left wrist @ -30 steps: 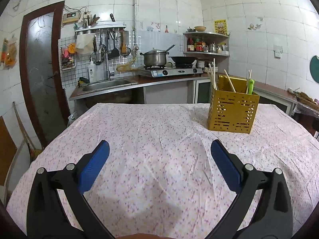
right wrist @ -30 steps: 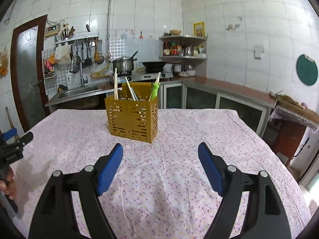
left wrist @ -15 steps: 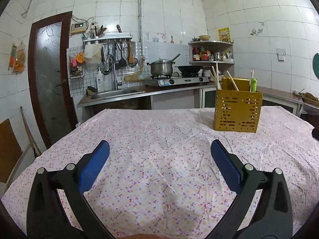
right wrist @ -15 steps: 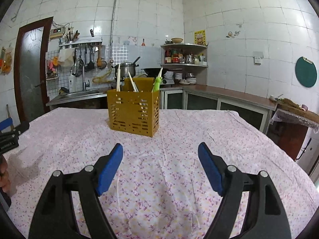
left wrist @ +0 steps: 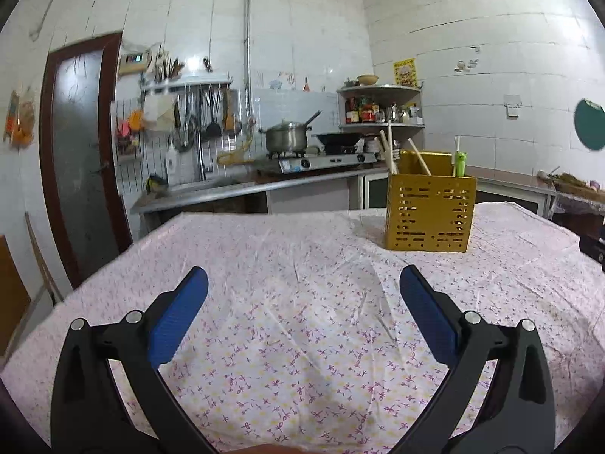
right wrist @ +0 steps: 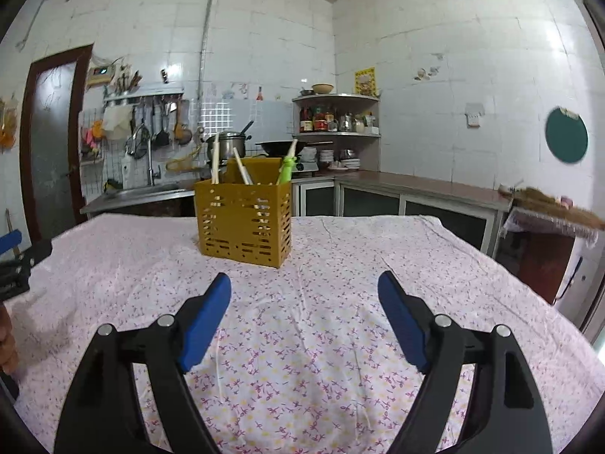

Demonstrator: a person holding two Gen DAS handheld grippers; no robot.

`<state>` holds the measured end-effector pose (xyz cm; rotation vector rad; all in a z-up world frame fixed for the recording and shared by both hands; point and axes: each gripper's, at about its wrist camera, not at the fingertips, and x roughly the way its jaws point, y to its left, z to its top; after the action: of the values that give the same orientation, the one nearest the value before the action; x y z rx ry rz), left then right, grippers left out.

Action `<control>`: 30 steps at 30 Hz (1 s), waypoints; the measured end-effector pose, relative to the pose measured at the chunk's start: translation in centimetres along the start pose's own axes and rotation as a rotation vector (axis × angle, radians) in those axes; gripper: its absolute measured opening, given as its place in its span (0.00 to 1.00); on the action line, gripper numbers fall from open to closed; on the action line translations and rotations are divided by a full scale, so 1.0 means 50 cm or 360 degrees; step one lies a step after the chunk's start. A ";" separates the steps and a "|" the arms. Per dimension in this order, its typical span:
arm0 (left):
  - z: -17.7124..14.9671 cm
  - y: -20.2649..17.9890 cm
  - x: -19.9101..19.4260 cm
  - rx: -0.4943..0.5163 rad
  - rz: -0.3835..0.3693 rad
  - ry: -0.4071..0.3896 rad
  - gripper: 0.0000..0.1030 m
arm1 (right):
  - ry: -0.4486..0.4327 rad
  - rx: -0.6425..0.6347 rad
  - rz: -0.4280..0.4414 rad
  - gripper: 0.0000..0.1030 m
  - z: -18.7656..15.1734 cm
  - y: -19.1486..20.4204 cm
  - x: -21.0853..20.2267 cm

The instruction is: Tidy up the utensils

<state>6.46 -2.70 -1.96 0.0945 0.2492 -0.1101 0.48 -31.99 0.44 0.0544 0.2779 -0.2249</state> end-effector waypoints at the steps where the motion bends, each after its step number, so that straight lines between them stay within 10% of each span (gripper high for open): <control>1: 0.001 0.005 0.002 0.0001 -0.0005 -0.0004 0.95 | 0.0010 0.0002 -0.0003 0.76 0.001 0.001 0.004; 30: -0.007 0.015 0.015 -0.0051 -0.0044 0.0027 0.95 | 0.0009 -0.0016 -0.0010 0.77 -0.006 0.008 0.008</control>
<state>7.16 -2.00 -2.42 0.0603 0.2691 -0.1328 0.85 -31.66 0.03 0.0440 0.2849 -0.2298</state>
